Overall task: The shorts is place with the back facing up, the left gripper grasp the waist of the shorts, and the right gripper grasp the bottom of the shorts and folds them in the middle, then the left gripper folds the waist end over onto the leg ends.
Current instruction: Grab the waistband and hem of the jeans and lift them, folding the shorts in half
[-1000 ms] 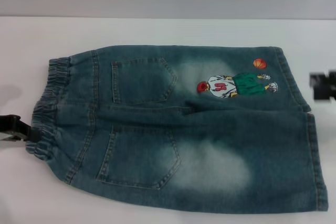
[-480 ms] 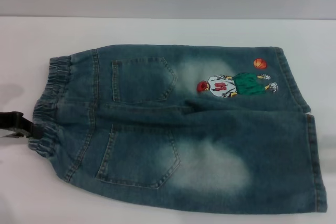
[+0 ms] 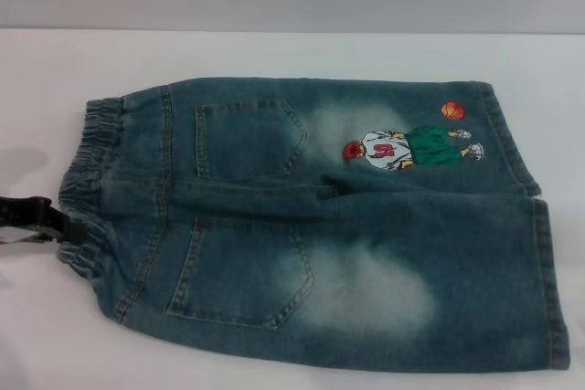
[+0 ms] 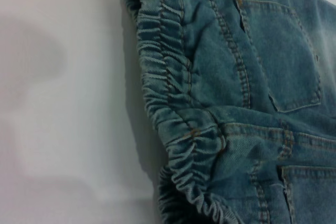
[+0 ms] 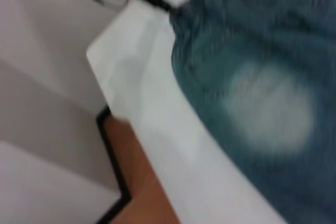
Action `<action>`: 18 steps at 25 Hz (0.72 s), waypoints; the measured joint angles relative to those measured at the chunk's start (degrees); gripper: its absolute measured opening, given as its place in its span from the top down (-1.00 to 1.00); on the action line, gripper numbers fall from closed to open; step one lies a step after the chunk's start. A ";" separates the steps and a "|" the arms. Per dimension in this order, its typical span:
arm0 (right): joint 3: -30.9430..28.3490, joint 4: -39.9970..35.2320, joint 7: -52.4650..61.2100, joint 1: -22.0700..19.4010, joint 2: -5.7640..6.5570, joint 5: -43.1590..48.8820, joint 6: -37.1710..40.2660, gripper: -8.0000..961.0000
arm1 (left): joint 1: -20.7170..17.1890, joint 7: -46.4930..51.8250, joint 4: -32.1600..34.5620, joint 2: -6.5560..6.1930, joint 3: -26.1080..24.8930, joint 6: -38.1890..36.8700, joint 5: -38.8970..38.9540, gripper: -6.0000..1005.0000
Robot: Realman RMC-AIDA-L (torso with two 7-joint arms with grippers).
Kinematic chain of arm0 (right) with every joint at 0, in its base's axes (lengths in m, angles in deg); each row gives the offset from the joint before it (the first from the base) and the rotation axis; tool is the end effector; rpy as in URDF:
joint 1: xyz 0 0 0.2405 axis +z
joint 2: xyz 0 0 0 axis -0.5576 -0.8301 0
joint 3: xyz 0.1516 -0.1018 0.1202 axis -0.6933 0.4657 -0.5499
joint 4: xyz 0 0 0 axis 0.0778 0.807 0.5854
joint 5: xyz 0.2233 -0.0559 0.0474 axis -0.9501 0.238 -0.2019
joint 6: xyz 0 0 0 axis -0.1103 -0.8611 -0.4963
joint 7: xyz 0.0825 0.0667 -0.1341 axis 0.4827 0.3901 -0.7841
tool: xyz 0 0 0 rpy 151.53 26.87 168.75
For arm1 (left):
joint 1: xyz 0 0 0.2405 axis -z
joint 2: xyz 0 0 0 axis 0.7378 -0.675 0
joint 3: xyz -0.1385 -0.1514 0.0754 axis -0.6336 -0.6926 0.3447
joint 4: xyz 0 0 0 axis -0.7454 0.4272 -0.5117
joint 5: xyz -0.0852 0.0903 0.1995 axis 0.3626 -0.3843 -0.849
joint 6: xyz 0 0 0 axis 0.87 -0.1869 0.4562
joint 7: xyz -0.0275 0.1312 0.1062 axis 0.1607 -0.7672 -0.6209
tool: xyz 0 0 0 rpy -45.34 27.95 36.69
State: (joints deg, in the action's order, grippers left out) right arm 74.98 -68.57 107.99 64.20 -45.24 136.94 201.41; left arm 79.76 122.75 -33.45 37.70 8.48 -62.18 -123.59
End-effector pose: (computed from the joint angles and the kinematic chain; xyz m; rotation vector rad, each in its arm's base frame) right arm 0.2927 0.2588 0.1189 2.7504 -1.1391 -0.1659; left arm -0.3142 0.3420 0.0675 -2.2027 -1.8866 -0.0555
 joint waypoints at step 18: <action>2.65 -0.77 -1.18 1.25 -1.11 10.82 -6.91 -0.37 | 0.86 0.18 0.75 1.07 -0.97 0.10 -0.01 0.85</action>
State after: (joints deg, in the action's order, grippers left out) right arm 77.63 -69.34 106.81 65.45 -46.36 147.76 194.50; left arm 80.63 122.93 -32.70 38.77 7.51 -62.08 -123.60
